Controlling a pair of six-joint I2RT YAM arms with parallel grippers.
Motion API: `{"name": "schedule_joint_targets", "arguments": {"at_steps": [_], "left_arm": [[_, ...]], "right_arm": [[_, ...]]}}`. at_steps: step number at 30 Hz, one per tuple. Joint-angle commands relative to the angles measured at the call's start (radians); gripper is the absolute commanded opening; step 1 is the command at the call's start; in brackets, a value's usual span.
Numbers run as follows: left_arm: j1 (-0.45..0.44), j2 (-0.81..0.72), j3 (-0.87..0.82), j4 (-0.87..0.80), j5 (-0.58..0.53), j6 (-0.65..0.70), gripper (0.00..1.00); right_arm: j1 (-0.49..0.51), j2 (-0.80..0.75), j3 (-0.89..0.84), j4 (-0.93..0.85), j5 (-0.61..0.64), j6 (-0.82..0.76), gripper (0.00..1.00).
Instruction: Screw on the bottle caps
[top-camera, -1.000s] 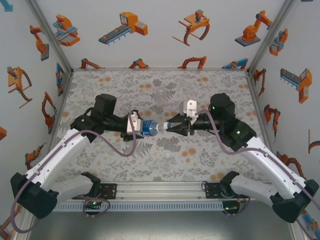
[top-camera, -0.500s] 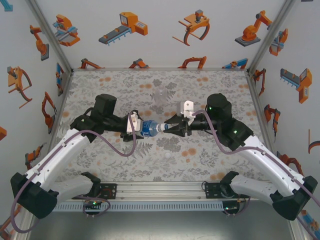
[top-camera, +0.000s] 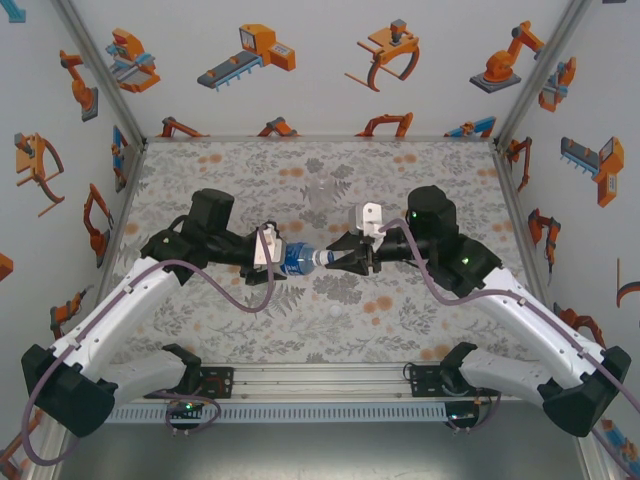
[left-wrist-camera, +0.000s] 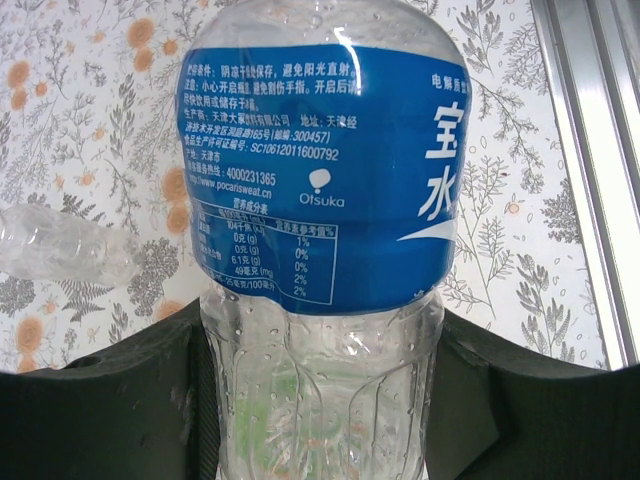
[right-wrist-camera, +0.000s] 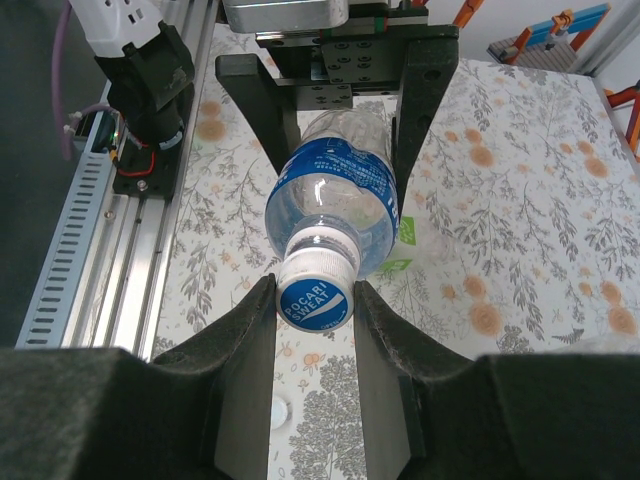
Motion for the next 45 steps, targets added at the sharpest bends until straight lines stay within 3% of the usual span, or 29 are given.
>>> {"name": "schedule_joint_targets", "arguments": {"at_steps": [1, 8, 17, 24, 29, 32, 41, 45], "left_arm": [[-0.005, 0.000, 0.012, 0.010, 0.048, -0.003, 0.00], [-0.006, 0.006, 0.012, 0.010, 0.068, -0.002, 0.00], [-0.005, 0.020, 0.015, 0.002, 0.098, -0.005, 0.00], [-0.006, 0.038, 0.025, -0.016, 0.119, -0.001, 0.00], [-0.006, 0.033, 0.031, -0.030, 0.120, 0.007, 0.00], [-0.006, 0.030, 0.032, -0.030, 0.093, -0.003, 0.00], [-0.006, 0.016, 0.023, 0.010, 0.074, -0.037, 0.00], [-0.005, 0.016, 0.013, 0.049, 0.057, -0.074, 0.00]], "right_arm": [[0.009, 0.000, -0.006, -0.009, -0.023, -0.022, 0.00], [0.008, 0.004, -0.014, 0.028, -0.018, -0.051, 0.00], [0.016, 0.021, -0.006, -0.006, -0.071, -0.275, 0.00], [0.045, 0.049, 0.044, -0.157, -0.046, -0.513, 0.00], [0.053, 0.051, 0.039, -0.164, -0.043, -0.519, 0.00], [0.054, 0.047, 0.020, -0.116, -0.029, -0.395, 0.00], [0.056, 0.035, -0.153, 0.300, 0.125, 0.544, 0.00], [0.057, 0.023, -0.207, 0.381, 0.310, 0.963, 0.00]]}}
